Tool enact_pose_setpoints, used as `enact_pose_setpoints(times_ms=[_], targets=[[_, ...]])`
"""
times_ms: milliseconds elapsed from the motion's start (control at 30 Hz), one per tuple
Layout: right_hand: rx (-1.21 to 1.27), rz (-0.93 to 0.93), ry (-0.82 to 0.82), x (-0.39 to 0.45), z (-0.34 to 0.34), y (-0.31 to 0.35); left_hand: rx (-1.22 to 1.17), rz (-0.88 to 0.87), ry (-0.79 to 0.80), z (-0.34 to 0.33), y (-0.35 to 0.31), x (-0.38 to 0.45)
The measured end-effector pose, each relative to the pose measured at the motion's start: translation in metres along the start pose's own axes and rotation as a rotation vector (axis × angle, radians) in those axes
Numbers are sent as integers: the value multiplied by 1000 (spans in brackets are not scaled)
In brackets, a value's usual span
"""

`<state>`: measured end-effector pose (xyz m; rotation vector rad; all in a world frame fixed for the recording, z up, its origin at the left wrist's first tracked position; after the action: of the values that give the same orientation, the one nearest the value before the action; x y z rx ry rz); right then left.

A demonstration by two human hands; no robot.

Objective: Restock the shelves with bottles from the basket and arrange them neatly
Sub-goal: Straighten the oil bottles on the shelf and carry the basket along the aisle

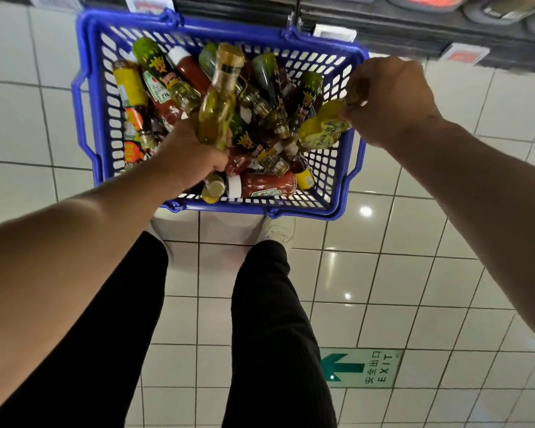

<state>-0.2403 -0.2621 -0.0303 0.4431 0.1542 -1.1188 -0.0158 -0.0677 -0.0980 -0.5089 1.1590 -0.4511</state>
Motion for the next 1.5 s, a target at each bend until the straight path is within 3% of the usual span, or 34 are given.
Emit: enact_pose_setpoints(times_ms=[233,400,567,767,967,1033,1167,1267,1333,1500], targets=[[163,143,127,-40,136,65,-398,87,277,37,-83,-105],[757,241,327,-83,252,134,-683,126,501,106,-163,-208],[1395,310,461,-128,357,225,-768,-154,823,176,-259,-312],[1597,426,348,-161,476,333,-833,-373,997,260,-349,-407],[1619,595,239,-195,565,416,-781,-636,890,340,-401,-479],[1701,613,281,-209,578,440,-773,-673,883,362,-413,-500],[1823,561,408,-231,581,476,-781,-681,904,391,-441,-531],[1804,604,259,-232,587,483,-755,-637,880,398,-460,-543],[1865,531,179,-227,598,479,-718,-616,883,398,-471,-549],[2025,463,150,-211,646,447,-686,-595,756,403,-506,-557]])
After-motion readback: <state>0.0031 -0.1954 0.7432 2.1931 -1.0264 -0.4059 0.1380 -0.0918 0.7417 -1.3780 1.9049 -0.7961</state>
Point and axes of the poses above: each hand's wrist, its own x-axis towards the middle knuckle, its own z-axis out of the back of the hand, y = z × x, the point moved 4 cm from there along x, towards the middle knuckle, and after that the axes turned 6 degrees about -y, right-handed, at the moved point
